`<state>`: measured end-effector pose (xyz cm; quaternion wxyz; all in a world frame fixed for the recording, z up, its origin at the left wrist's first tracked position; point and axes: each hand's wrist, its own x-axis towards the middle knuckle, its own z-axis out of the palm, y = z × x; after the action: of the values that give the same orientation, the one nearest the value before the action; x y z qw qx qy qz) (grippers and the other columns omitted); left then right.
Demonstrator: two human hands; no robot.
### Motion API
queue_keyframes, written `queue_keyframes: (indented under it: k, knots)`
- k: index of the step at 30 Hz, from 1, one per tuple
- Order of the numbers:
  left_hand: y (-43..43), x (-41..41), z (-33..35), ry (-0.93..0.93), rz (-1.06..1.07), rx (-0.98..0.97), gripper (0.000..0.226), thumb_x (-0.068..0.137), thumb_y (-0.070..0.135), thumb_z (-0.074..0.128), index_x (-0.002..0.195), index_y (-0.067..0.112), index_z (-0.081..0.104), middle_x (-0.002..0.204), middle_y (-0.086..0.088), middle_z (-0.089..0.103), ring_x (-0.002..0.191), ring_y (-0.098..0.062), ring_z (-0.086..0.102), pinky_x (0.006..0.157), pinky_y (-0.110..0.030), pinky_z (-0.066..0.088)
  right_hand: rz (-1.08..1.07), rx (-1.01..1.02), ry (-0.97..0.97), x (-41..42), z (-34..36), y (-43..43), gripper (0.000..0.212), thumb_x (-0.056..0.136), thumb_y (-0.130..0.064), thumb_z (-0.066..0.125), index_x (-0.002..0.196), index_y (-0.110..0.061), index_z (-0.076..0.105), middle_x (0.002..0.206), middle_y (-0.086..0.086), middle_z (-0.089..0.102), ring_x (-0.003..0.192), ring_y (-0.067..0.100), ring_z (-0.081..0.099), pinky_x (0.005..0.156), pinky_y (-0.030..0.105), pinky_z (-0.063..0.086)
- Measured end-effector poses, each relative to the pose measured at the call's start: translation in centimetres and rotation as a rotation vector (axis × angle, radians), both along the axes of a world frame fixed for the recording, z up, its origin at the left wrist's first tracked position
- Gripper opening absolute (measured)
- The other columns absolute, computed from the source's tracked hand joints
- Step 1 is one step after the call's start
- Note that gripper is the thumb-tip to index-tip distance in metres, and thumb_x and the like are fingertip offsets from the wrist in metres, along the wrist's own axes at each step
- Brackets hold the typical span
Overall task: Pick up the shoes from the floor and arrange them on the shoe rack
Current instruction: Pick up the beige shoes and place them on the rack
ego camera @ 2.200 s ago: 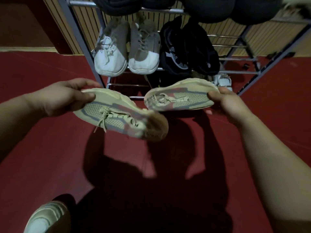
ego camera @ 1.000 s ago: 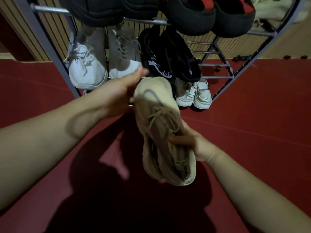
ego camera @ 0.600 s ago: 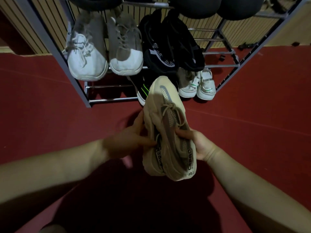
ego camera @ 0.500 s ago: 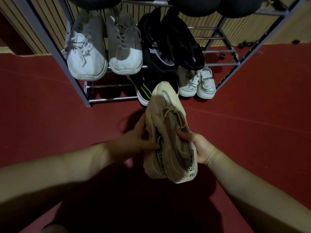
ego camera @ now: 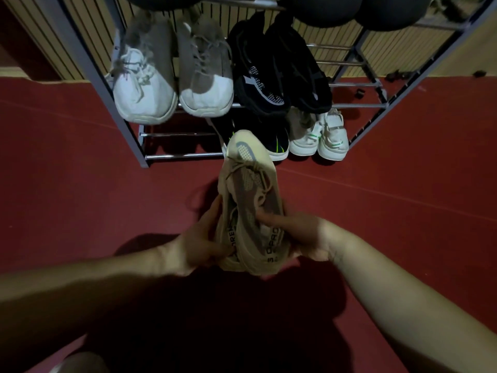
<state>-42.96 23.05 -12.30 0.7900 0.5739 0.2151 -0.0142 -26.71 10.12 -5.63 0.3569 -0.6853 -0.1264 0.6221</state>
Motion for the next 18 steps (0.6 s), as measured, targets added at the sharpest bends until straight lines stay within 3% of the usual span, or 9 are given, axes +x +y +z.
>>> queue_keyframes:
  k: [2, 5, 6, 8, 10, 12, 14, 16, 18]
  knots:
    - [0.9, -0.8, 0.6, 0.012, -0.022, 0.095, 0.116, 0.064, 0.021, 0.079, 0.149, 0.041, 0.004, 0.147, 0.001, 0.042, 0.131, -0.022, 0.046, 0.100, -0.048, 0.045, 0.054, 0.055, 0.084, -0.4, 0.4, -0.4, 0.069, 0.063, -0.048, 0.079, 0.124, -0.031, 0.053, 0.109, 0.006, 0.071, 0.104, 0.035, 0.065, 0.089, 0.063, 0.048]
    - [2.0, -1.7, 1.0, 0.077, -0.024, 0.154, 0.106, 0.072, 0.011, 0.073, 0.144, 0.053, 0.009, 0.130, -0.005, 0.057, 0.103, -0.028, 0.066, 0.069, -0.042, 0.056, 0.007, 0.271, 0.302, -0.8, 0.4, -0.2, 0.101, 0.040, -0.047, 0.092, 0.128, -0.037, 0.044, 0.108, -0.001, 0.071, 0.093, 0.021, 0.070, 0.066, 0.044, 0.059]
    - [2.2, -1.8, 0.9, 0.095, 0.004, 0.136, 0.105, 0.074, 0.004, 0.070, 0.143, 0.054, 0.010, 0.123, -0.008, 0.061, 0.092, -0.030, 0.068, 0.063, -0.041, 0.055, -0.013, 0.322, 0.329, -0.9, 0.0, 0.2, 0.107, 0.037, -0.046, 0.093, 0.131, -0.038, 0.041, 0.116, -0.002, 0.068, 0.099, 0.019, 0.068, 0.068, 0.039, 0.059]
    - [2.7, -1.7, 1.1, 0.154, 0.111, 0.068, 0.103, 0.079, -0.011, 0.062, 0.142, 0.052, 0.011, 0.127, -0.010, 0.058, 0.092, -0.031, 0.068, 0.068, -0.048, 0.058, 0.004, 0.394, 0.223, -1.2, -1.2, 1.3, 0.115, 0.045, -0.038, 0.093, 0.140, -0.038, 0.030, 0.134, -0.001, 0.056, 0.119, 0.018, 0.058, 0.087, 0.039, 0.055]
    - [3.4, -1.4, 1.0, 0.201, 0.216, -0.029, 0.099, 0.084, -0.015, 0.054, 0.143, 0.051, 0.011, 0.134, -0.005, 0.052, 0.095, -0.025, 0.068, 0.072, -0.047, 0.057, 0.035, 0.450, -0.049, -2.0, -2.0, 2.8, 0.103, 0.060, -0.015, 0.088, 0.142, -0.031, 0.026, 0.132, -0.006, 0.055, 0.119, 0.005, 0.056, 0.098, 0.031, 0.049]
    - [5.0, -1.3, 0.8, 0.188, 0.249, -0.072, 0.093, 0.085, -0.013, 0.053, 0.138, 0.054, 0.016, 0.127, 0.001, 0.057, 0.092, -0.022, 0.070, 0.065, -0.043, 0.059, -0.009, 0.480, -0.239, -2.6, -2.3, 4.6, 0.082, 0.071, 0.004, 0.077, 0.132, -0.030, 0.033, 0.115, -0.019, 0.058, 0.097, -0.015, 0.059, 0.082, 0.011, 0.049]
    - [6.6, -1.0, 1.0, 0.139, 0.263, -0.056, 0.094, 0.080, -0.012, 0.059, 0.142, 0.049, 0.022, 0.122, 0.000, 0.063, 0.096, -0.022, 0.068, 0.062, -0.035, 0.057, -0.048, 0.514, -0.314, -2.6, -3.3, 6.3, 0.077, 0.071, 0.001, 0.078, 0.131, -0.026, 0.038, 0.109, -0.021, 0.058, 0.088, -0.018, 0.060, 0.073, 0.005, 0.046]
    - [8.6, -0.2, 0.9, 0.119, 0.307, -0.023, 0.095, 0.076, -0.012, 0.059, 0.147, 0.039, 0.021, 0.124, -0.007, 0.062, 0.097, -0.026, 0.064, 0.060, -0.031, 0.056, -0.129, 0.546, -0.344, -2.3, -4.3, 7.7, 0.078, 0.068, -0.011, 0.075, 0.137, -0.015, 0.038, 0.114, -0.011, 0.061, 0.091, -0.013, 0.061, 0.075, 0.007, 0.047]
    - [10.8, 0.9, 0.7, 0.156, 0.429, 0.021, 0.085, 0.080, -0.015, 0.057, 0.146, 0.030, 0.027, 0.125, -0.011, 0.060, 0.096, -0.027, 0.062, 0.061, -0.032, 0.057, -0.169, 0.583, -0.385, -1.9, -4.6, 9.1, 0.067, 0.068, -0.010, 0.070, 0.128, -0.007, 0.040, 0.108, -0.005, 0.062, 0.086, -0.011, 0.062, 0.073, 0.008, 0.047]
